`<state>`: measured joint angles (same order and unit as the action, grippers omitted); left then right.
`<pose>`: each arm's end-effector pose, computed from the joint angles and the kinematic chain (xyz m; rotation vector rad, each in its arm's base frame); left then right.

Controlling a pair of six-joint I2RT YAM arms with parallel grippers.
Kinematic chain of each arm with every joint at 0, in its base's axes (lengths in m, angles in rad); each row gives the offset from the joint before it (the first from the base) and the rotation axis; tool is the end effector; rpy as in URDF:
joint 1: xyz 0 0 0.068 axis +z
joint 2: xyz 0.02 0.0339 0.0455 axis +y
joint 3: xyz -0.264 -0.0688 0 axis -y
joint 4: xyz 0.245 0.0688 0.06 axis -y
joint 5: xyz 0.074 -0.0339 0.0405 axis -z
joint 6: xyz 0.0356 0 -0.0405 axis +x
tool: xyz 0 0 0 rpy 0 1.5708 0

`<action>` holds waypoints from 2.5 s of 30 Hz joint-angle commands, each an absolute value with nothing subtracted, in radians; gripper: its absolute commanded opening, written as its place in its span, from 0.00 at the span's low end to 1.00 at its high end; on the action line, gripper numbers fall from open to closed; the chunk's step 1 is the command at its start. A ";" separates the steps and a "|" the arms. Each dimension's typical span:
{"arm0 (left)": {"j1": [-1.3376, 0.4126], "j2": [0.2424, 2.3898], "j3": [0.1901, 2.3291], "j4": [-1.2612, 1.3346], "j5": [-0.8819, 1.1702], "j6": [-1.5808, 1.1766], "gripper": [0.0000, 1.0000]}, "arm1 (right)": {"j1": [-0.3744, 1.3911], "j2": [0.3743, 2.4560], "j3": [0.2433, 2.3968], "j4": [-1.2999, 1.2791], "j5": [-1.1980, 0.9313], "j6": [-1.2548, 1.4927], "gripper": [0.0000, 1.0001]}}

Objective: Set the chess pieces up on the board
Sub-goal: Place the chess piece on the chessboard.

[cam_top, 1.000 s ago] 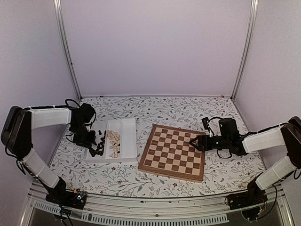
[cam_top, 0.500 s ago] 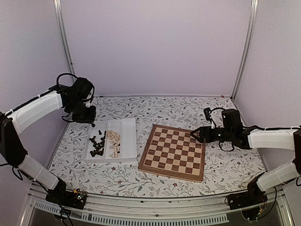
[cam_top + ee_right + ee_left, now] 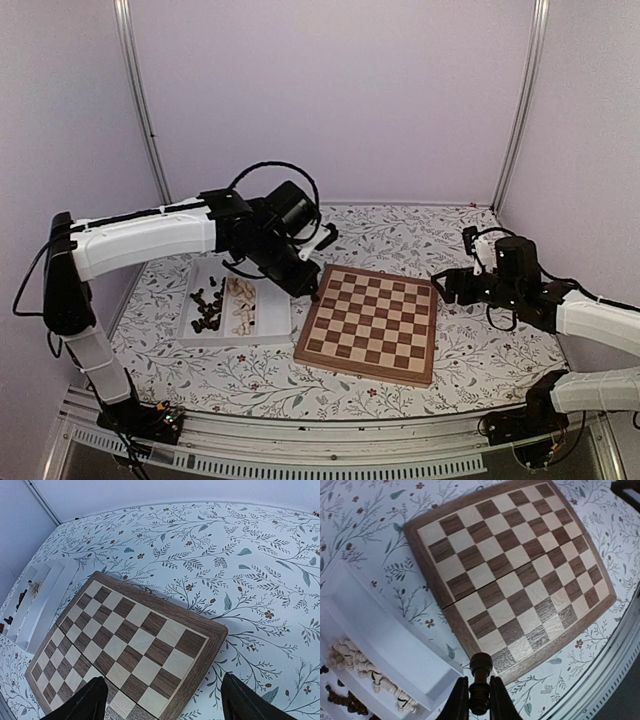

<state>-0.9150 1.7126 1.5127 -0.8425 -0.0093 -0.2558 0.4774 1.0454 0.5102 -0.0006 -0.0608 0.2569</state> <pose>0.2226 -0.2888 0.2904 0.8609 2.5269 -0.3887 0.1972 0.1044 0.2126 -0.2730 2.1287 0.4994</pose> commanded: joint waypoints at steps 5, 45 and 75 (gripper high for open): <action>-1.082 1.924 1.659 -0.842 0.033 -0.149 0.00 | 0.480 0.901 0.410 0.111 0.025 0.243 0.82; -1.187 2.138 1.777 -0.902 0.032 -0.127 0.05 | 0.480 1.040 0.410 0.156 0.011 0.252 0.84; -1.189 2.166 1.800 -0.913 0.067 -0.139 0.23 | 0.480 1.045 0.416 0.156 -0.025 0.244 0.84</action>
<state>-1.1717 2.1441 1.7660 -0.9043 0.0696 -0.1349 0.4774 1.0428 0.3862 0.1364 -0.0135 0.2493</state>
